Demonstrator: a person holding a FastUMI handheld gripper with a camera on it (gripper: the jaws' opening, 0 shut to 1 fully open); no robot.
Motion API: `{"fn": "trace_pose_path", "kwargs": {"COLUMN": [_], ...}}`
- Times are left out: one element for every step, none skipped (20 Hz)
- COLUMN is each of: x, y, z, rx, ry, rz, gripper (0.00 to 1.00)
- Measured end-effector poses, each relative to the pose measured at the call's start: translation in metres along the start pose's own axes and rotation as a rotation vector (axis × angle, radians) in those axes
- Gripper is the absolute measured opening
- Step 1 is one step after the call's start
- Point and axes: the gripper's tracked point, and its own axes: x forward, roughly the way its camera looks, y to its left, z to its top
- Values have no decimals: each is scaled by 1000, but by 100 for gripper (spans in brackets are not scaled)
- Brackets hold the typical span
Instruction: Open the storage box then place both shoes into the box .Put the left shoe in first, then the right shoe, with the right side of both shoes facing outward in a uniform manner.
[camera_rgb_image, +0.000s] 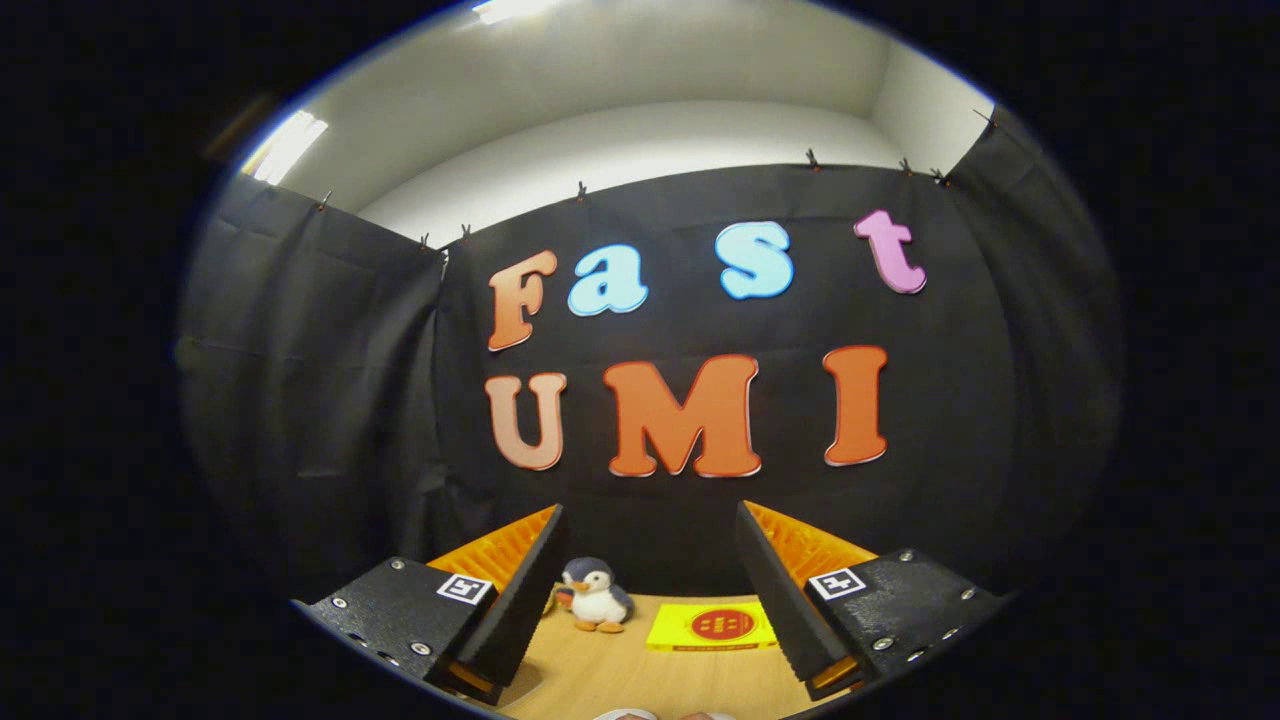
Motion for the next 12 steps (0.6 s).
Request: {"fn": "trace_pose_path", "kwargs": {"x": [1,1,-1,-1,-4,-5,-3,-3,-4,-5,-10,-13], "y": [16,33,48,60,71,81,90,97,104,111,117,123], "z": [-19,-40,-65,-88,-109,-128,-147,-163,-181,-197,-217,-234], "rx": [30,71,121,168,210,243,271,298,318,335,348,360], "ry": [49,110,189,266,338,403,464,513,561,604,651,700], "rz": [48,104,158,201,239,261,277,292,308,325,335,346], "gripper": [99,99,99,99,99,98,98,96,96,97,96,96]}}
